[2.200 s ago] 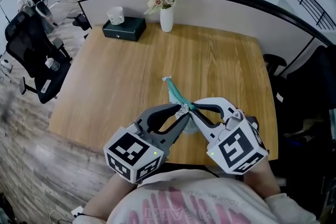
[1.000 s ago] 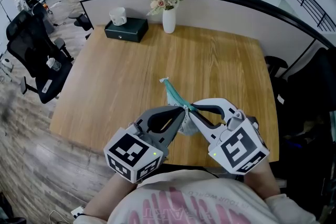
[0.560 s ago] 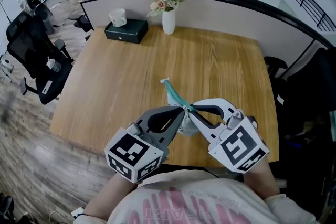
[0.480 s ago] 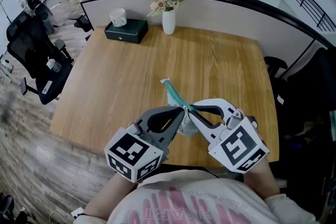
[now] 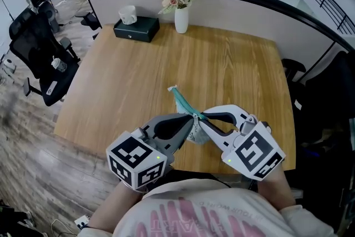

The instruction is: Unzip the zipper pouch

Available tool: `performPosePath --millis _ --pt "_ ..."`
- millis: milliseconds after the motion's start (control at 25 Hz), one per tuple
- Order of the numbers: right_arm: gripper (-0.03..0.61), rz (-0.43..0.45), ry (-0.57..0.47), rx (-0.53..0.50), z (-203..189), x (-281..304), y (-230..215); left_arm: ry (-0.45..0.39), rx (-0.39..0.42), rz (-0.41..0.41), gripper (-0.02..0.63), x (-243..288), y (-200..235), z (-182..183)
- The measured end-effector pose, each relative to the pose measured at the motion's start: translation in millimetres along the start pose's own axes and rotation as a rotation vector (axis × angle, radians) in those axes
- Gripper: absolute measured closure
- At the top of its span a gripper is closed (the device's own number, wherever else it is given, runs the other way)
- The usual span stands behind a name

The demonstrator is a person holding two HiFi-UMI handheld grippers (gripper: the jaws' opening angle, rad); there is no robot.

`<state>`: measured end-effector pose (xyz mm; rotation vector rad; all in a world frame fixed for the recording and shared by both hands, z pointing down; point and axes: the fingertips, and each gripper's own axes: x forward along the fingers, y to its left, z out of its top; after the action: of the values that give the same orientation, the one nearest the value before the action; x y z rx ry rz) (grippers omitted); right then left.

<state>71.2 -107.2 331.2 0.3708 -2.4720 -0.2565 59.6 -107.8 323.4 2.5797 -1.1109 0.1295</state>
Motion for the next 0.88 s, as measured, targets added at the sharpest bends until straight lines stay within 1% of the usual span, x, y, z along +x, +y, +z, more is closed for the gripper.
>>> performPosePath --millis 200,360,400,480,560,600,760,880 --pt "0.544 0.053 -0.018 0.032 -1 3 12 0.003 -0.059 0.001 0.606 -9 -1 -7" --pt "0.545 0.118 -0.049 0.064 -1 3 24 -0.026 -0.184 -0.018 0.606 -19 -5 -13" --pt "0.543 0.131 -0.053 0.070 -1 3 27 -0.025 -0.196 -0.017 0.606 -22 -6 -16" --pt "0.544 0.158 -0.051 0.075 -3 5 36 -0.004 -0.183 -0.009 0.606 -27 -8 -22" --pt "0.543 0.197 -0.038 0.075 -6 8 46 0.039 -0.159 -0.018 0.606 -33 -10 -31" --pt "0.543 0.227 -0.026 0.076 -8 11 52 0.070 -0.154 -0.037 0.607 -36 -10 -37" --pt "0.543 0.367 0.008 0.092 -14 25 75 0.239 -0.178 -0.173 0.607 -50 -8 -60" --pt "0.545 0.410 -0.002 0.127 -8 33 83 0.325 -0.191 -0.229 0.607 -65 3 -63"
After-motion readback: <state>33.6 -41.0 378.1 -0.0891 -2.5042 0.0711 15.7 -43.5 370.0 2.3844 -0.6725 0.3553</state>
